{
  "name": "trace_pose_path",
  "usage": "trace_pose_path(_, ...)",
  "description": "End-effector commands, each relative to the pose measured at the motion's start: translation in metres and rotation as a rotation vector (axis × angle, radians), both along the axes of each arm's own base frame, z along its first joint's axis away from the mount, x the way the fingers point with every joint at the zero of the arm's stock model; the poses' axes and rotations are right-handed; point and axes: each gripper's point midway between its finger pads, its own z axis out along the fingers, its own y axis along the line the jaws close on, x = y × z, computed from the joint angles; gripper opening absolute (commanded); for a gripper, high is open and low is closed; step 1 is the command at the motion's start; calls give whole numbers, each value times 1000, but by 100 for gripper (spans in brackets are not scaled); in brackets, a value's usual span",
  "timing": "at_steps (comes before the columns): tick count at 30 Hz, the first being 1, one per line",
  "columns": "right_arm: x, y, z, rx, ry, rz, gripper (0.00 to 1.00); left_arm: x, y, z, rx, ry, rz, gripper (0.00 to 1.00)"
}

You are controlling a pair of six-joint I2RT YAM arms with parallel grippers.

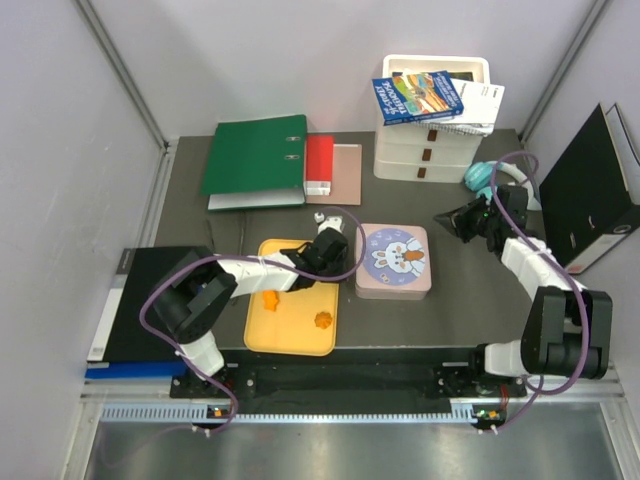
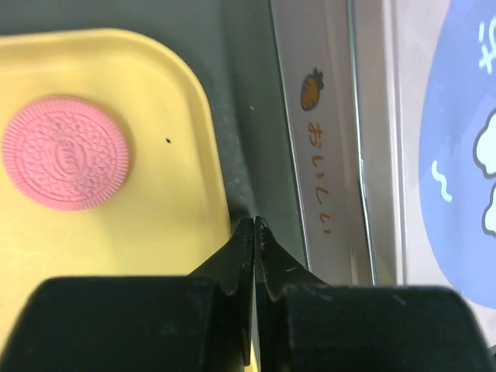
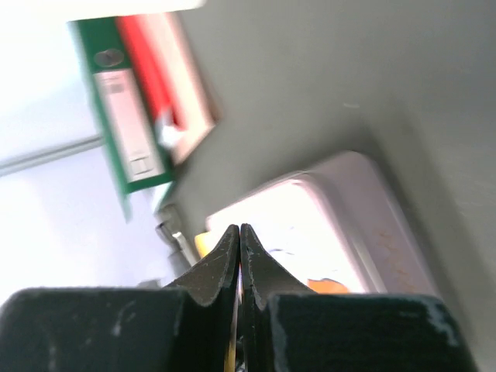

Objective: Pack the cookies

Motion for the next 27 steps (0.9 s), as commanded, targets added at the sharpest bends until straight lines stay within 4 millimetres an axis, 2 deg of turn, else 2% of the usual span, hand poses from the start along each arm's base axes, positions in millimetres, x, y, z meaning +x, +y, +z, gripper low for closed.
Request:
trace_pose_path(1, 18, 36, 63, 91, -213, 176, 0, 13, 10, 17, -4, -42, 47, 2)
trace_pose_path(2, 18, 44, 56, 90, -197, 229, 1, 14, 10, 17, -5, -43, 43, 2)
trace_pose_path(3, 11, 64, 54, 120, -186, 317, 4, 17, 7, 21, -13, -49, 42, 2)
trace_pose_path(4, 12, 71, 56, 128, -190, 359, 6, 18, 5, 22, -19, -49, 39, 2)
trace_pose_path(5, 11, 73, 45, 138, -166, 384, 7, 20, 5, 23, -22, -51, 41, 2)
trace_pose_path(7, -1, 99, 40, 167, -161, 478, 11, 22, 0, 28, -38, -52, 34, 2)
trace_pose_path(10, -10, 115, 25, 180, -131, 549, 15, 25, -4, 33, -58, -54, 34, 2)
trace_pose_path(16, -26, 128, -4, 204, -69, 634, 15, 29, -10, 38, -92, -48, 40, 2)
trace_pose_path(22, -32, 142, -20, 204, -18, 692, 16, 35, -17, 42, -143, -47, 48, 2)
trace_pose_path(27, -42, 145, -37, 195, 64, 704, 17, 41, -23, 46, -186, -50, 51, 2)
